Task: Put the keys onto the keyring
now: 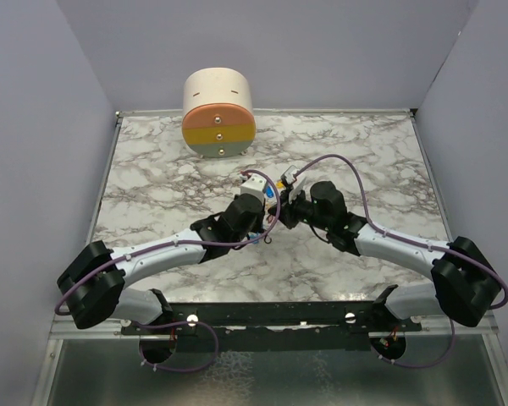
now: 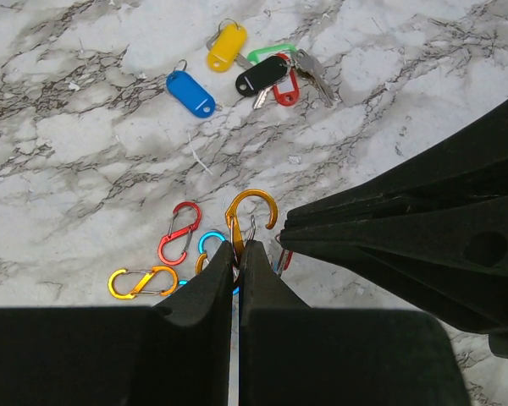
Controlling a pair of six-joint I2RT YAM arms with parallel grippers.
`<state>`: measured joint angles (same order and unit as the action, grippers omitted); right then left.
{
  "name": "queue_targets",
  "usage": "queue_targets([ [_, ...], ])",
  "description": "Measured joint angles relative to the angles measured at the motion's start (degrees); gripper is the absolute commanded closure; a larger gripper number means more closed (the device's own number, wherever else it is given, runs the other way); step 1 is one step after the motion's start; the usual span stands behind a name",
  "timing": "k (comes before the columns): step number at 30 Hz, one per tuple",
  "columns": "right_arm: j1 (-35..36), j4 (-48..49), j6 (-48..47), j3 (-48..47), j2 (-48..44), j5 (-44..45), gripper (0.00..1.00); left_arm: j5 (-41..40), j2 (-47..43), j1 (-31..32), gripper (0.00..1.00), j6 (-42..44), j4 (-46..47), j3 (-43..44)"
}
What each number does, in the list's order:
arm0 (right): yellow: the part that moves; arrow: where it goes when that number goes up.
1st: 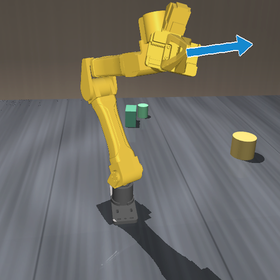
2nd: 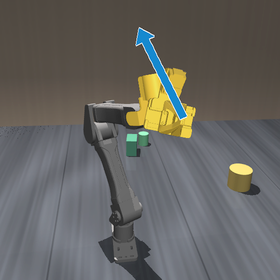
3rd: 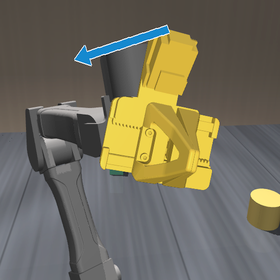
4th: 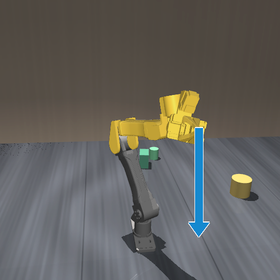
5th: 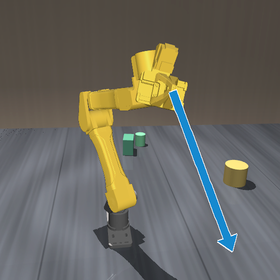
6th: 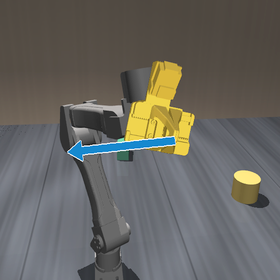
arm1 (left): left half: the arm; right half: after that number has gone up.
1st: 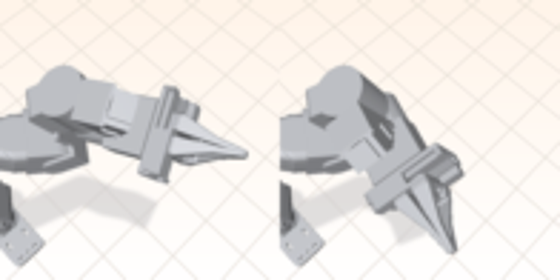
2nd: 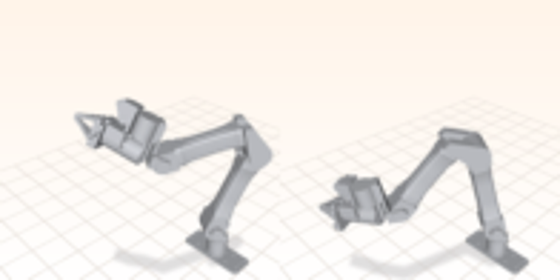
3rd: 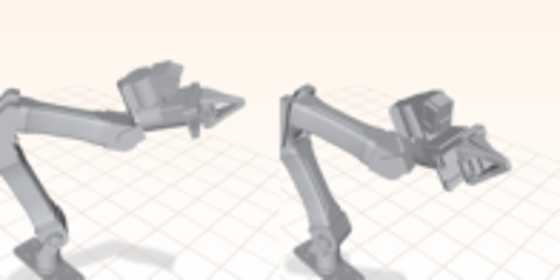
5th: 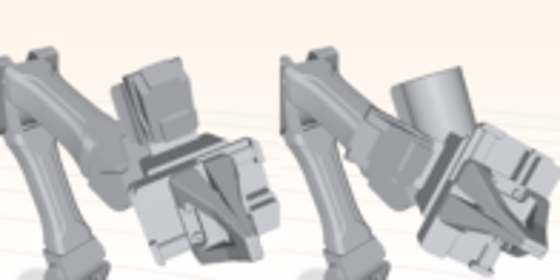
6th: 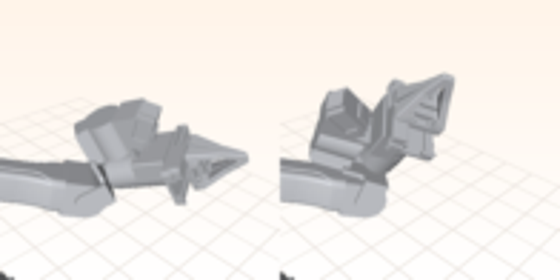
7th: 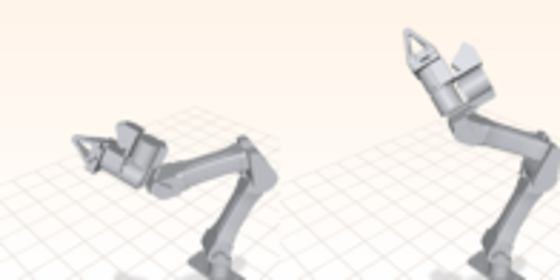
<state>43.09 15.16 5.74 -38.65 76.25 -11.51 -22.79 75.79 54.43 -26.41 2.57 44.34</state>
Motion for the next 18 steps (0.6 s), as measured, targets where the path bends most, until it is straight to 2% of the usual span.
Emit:
queue_targets([
  [18,0.1,1.1,-0.1,0.0,1.0,0.1,0.99,1.6,0.8,0.0,1.0,-0.3,0.8,0.0],
])
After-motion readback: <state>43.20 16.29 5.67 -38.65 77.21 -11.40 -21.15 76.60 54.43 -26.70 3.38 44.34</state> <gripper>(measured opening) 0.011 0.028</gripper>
